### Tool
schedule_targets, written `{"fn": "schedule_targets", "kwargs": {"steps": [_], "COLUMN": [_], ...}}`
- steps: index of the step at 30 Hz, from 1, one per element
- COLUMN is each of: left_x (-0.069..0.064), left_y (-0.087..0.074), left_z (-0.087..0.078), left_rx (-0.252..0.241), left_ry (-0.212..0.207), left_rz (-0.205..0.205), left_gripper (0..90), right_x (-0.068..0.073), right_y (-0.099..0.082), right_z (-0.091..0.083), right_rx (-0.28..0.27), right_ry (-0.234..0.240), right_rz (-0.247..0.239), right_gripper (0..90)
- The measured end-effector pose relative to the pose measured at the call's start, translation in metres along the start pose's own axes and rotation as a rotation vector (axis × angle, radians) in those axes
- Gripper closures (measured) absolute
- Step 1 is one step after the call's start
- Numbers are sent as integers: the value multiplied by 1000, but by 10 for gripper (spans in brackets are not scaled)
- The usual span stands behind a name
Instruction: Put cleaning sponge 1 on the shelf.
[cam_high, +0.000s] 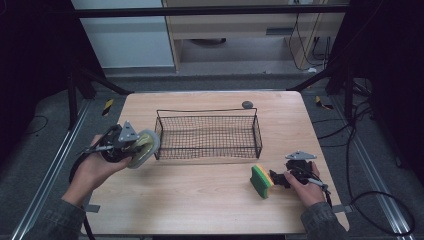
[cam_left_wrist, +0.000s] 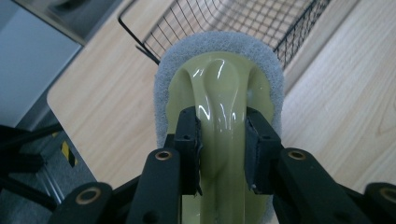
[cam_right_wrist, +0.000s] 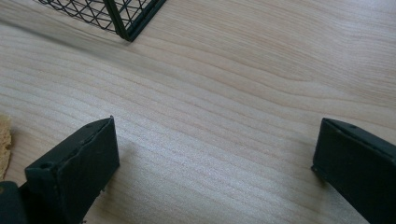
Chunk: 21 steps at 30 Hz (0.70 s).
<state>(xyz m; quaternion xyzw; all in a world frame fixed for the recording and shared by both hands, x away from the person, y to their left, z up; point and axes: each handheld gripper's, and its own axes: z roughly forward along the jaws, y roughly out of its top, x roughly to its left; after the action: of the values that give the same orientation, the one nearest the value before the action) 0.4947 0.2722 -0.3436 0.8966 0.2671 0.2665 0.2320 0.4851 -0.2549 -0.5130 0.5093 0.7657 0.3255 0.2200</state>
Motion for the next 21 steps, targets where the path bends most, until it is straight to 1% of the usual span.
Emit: {"fn": "schedule_targets", "kwargs": {"steps": [3,4,5,6,7,8,9,10,12,13,15,16,20,21], "left_x": [9,12,12,13,14,14,15,15,18,18,21,24,28,31], "left_y": [8,13,13,16,19,22,27,27,35,35,39,43,48,52], "left_z": [-4,-6,-6,-7,-7,-7,-6,-6,-2,-2,2,7,13,15], "left_rx": [-24,-32,-32,-28,-34,-29,-26,-26,-33,-33,-38,-39,-42,-52], "left_ry": [3,9,9,8,10,17,34,34,64,64,76,86,83,79], "left_rz": [23,37,37,47,55,67,85,85,96,96,101,104,110,119], "left_gripper": [698,698,697,697,698,698,698,697,698,698,698,698,698,698], "right_x": [0,0,0,0,0,0,0,0,0,0,0,0,0,0], "right_y": [0,0,0,0,0,0,0,0,0,0,0,0,0,0], "right_z": [0,0,0,0,0,0,0,0,0,0,0,0,0,0], "right_rx": [0,0,0,0,0,0,0,0,0,0,0,0,0,0], "right_ry": [1,1,1,1,0,0,1,0,1,1,3,3,2,2], "right_rz": [0,0,0,0,0,0,0,0,0,0,-2,-2,-2,-1], "right_gripper": [5,5,5,5,5,5,5,5,5,5,5,6,7,7]}}
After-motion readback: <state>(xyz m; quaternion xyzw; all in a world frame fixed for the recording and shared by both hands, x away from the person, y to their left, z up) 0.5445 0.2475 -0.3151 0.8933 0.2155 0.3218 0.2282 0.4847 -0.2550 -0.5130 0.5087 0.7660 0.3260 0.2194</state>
